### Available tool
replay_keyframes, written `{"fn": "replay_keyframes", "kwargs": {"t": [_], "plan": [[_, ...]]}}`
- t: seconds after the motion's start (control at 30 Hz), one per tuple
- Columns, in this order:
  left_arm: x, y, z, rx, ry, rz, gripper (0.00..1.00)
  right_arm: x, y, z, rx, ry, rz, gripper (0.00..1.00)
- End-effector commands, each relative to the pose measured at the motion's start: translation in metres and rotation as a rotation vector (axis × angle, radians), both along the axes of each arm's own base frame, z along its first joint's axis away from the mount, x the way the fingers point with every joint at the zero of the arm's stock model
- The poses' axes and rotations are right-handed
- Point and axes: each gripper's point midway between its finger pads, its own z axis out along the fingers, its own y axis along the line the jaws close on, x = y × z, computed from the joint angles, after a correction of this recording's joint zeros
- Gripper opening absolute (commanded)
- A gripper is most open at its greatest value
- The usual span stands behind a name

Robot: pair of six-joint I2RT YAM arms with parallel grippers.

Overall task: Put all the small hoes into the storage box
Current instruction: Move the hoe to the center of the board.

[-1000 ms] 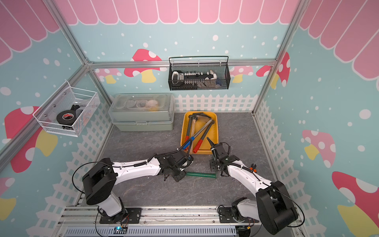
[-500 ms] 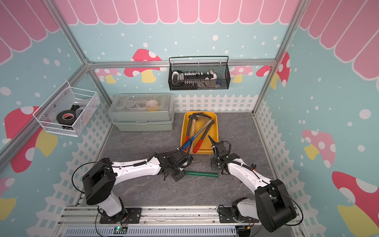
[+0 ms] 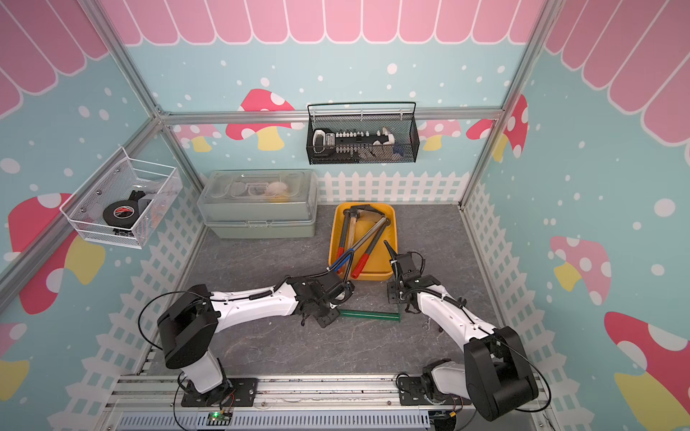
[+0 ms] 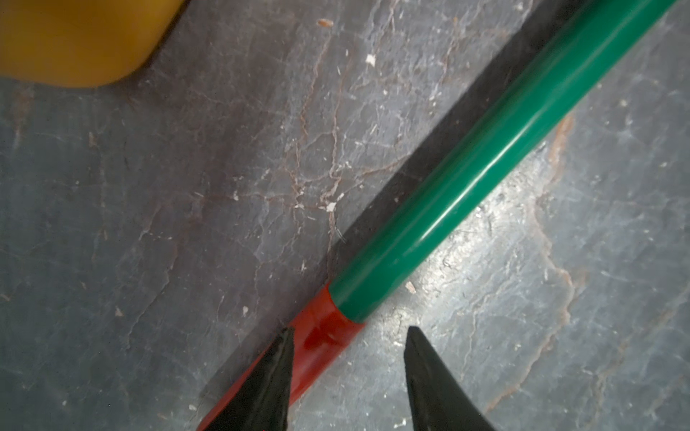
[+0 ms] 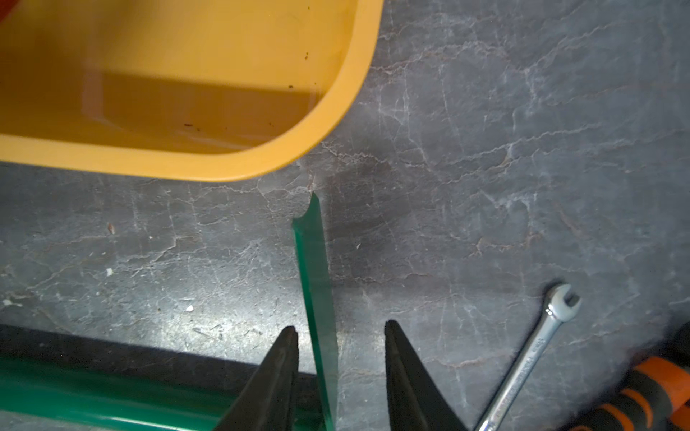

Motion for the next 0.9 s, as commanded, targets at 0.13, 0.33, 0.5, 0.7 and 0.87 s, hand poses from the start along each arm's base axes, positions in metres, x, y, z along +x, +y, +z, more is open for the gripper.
{"fn": "replay_keyframes", "kwargs": {"t": [0.13,0.33,0.5,0.7,0.87], "plan": [[0.012,-0.01,-0.002,0.028,-0.03,-0.043,0.48,0.001,0.003,0.01,0.036,-0.014,-0.003,0.58],[0.012,-0.015,-0.01,0.029,-0.009,-0.063,0.48,0.0,0.004,0.015,0.056,-0.029,-0.012,0.62],[0.006,-0.018,-0.02,0.023,0.047,-0.071,0.47,-0.001,0.004,0.022,0.074,-0.048,-0.019,0.62],[-0.002,-0.022,-0.03,0.022,0.122,-0.081,0.43,-0.002,0.004,0.027,0.085,-0.067,-0.025,0.62],[-0.002,-0.028,-0.028,0.014,0.122,-0.087,0.37,-0.001,0.003,0.029,0.084,-0.072,-0.028,0.62]]}}
